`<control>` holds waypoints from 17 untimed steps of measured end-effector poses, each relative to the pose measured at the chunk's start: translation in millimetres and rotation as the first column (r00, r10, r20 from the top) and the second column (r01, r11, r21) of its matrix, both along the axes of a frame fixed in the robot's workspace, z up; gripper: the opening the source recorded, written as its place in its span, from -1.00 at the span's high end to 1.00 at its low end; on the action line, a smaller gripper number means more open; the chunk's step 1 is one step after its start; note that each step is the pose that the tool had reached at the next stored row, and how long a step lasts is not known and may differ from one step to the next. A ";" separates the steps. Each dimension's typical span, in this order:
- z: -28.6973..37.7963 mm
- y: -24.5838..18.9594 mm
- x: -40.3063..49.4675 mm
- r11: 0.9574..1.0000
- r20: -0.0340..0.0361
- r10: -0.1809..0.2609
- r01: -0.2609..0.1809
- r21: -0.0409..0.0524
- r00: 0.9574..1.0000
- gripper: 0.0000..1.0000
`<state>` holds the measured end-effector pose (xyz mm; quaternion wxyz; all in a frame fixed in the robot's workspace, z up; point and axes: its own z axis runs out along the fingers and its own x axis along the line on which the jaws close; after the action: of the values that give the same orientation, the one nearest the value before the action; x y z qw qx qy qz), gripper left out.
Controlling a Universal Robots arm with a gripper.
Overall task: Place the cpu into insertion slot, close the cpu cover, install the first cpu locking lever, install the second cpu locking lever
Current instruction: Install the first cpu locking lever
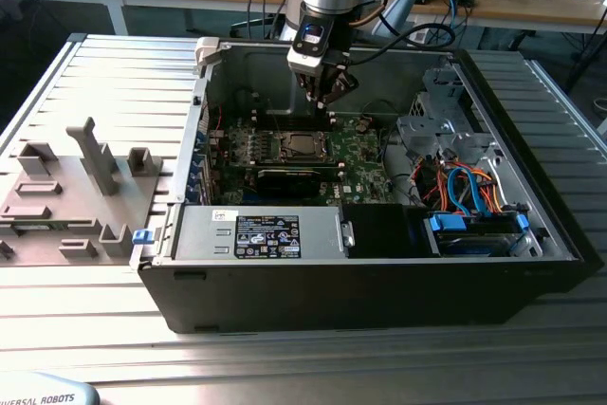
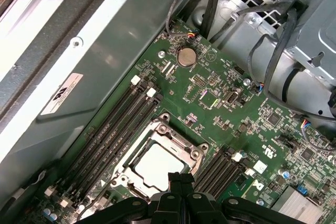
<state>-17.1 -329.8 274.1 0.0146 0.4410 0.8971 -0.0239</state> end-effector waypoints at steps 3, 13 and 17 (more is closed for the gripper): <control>0.0 0.0 0.0 1.000 0.000 0.003 -0.003 0.000 1.000 0.79; 0.0 0.0 0.0 1.000 0.000 0.013 -0.013 0.000 1.000 0.79; 0.0 0.0 0.0 1.000 0.000 0.018 -0.018 0.000 1.000 0.79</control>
<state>-17.1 -329.8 274.1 0.0149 0.4329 0.9010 -0.0238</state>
